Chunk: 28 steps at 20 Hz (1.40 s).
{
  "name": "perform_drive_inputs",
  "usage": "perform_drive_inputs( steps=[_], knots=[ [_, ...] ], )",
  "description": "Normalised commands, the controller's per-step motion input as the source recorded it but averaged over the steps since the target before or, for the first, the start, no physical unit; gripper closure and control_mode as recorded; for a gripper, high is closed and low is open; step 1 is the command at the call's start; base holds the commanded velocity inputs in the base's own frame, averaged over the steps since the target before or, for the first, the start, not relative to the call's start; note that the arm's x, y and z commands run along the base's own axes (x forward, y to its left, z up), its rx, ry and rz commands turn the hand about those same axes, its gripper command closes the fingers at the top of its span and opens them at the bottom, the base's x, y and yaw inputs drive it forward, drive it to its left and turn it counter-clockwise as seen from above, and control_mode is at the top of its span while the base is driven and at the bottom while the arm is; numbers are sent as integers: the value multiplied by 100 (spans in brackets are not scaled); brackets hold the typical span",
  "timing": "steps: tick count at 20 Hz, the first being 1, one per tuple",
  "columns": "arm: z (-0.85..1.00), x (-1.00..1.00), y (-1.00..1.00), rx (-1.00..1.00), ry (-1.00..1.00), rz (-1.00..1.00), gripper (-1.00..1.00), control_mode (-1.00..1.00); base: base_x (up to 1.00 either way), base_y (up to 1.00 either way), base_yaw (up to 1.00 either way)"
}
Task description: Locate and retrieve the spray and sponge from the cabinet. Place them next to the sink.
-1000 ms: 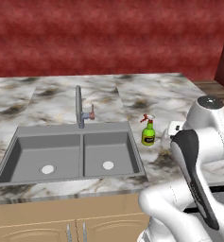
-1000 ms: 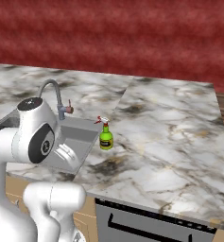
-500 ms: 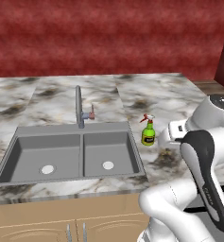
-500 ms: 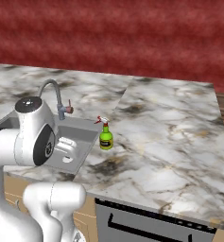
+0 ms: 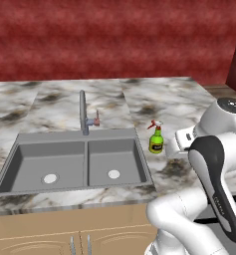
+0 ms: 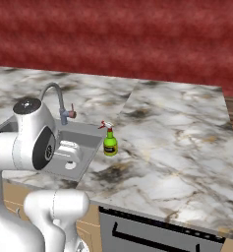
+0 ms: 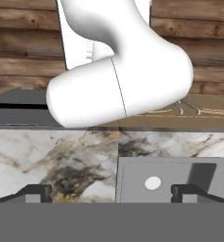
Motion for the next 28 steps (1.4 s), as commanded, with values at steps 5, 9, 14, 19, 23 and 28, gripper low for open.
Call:
perform_drive_inputs(
  steps=[5,9,14,19,23,28],
  knots=[
    [0,-1,0,0,0,0,-100,100,-4,0,0],
    [0,0,0,0,0,0,-100,100,-22,-1,0],
    [0,0,0,0,0,0,-100,100,-29,-1,-32],
    [0,0,0,0,0,0,-100,100,-14,1,-45],
    [0,0,0,0,0,0,-100,100,-6,1,-45],
    [0,0,0,0,0,0,-100,100,0,0,-49]
  ],
)
